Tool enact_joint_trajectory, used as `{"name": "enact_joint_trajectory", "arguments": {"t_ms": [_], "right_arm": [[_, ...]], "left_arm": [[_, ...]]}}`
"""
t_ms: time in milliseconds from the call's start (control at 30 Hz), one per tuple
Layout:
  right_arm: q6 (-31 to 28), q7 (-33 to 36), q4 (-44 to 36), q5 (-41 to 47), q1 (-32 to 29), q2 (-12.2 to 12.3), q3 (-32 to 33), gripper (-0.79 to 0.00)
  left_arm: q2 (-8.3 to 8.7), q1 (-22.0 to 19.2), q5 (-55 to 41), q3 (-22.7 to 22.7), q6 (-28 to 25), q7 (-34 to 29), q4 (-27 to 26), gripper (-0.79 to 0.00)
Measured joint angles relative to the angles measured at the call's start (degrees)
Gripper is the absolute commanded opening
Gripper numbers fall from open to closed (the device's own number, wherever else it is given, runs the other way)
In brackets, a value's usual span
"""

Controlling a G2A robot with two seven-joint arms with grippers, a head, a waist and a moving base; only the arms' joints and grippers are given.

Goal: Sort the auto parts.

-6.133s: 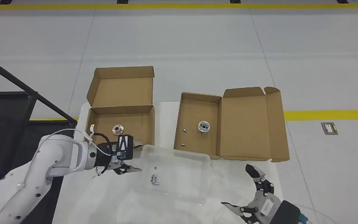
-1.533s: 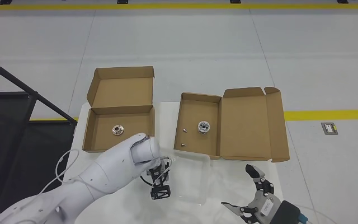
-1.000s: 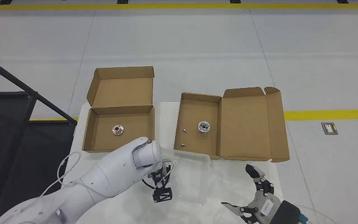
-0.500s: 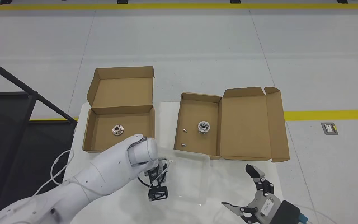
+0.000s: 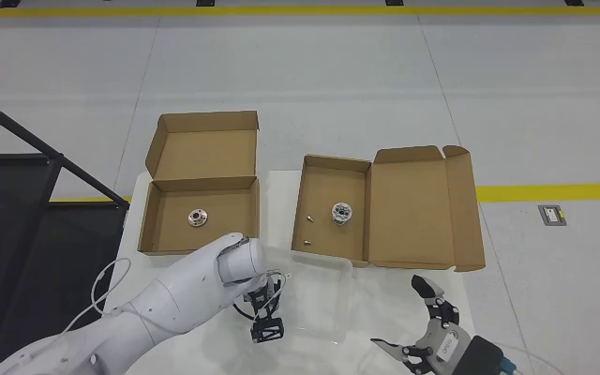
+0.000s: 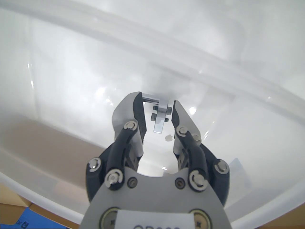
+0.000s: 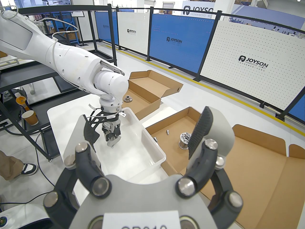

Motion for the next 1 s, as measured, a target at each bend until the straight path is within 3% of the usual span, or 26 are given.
{"name": "enact_joint_trajectory", "arguments": {"t_ms": [67, 333, 367, 467, 500, 867, 1000], "right_arm": [[0.0, 0.0, 0.0, 0.0, 0.0, 0.0, 0.0, 0.0], [0.0, 0.0, 0.0, 0.0, 0.0, 0.0, 0.0, 0.0], [0.0, 0.0, 0.0, 0.0, 0.0, 0.0, 0.0, 0.0], [0.0, 0.0, 0.0, 0.0, 0.0, 0.0, 0.0, 0.0], [0.0, 0.0, 0.0, 0.0, 0.0, 0.0, 0.0, 0.0], [0.0, 0.0, 0.0, 0.0, 0.0, 0.0, 0.0, 0.0], [0.0, 0.0, 0.0, 0.0, 0.0, 0.0, 0.0, 0.0]], "left_arm": [[0.0, 0.0, 0.0, 0.0, 0.0, 0.0, 0.0, -0.773], [0.0, 0.16, 0.0, 0.0, -0.47, -0.48, 0.48, -0.785], [-0.02, 0.18, 0.0, 0.0, -0.73, -0.73, 0.62, -0.751], [-0.01, -0.25, 0.0, 0.0, -0.4, -0.39, 0.74, -0.431], [0.03, -0.36, 0.0, 0.0, -0.2, -0.19, 0.79, -0.425], [0.48, -0.4, 0.0, 0.0, 0.17, 0.17, 1.01, -0.434], [0.48, -0.22, 0.0, 0.0, 0.17, 0.17, 1.15, -0.57]]}}
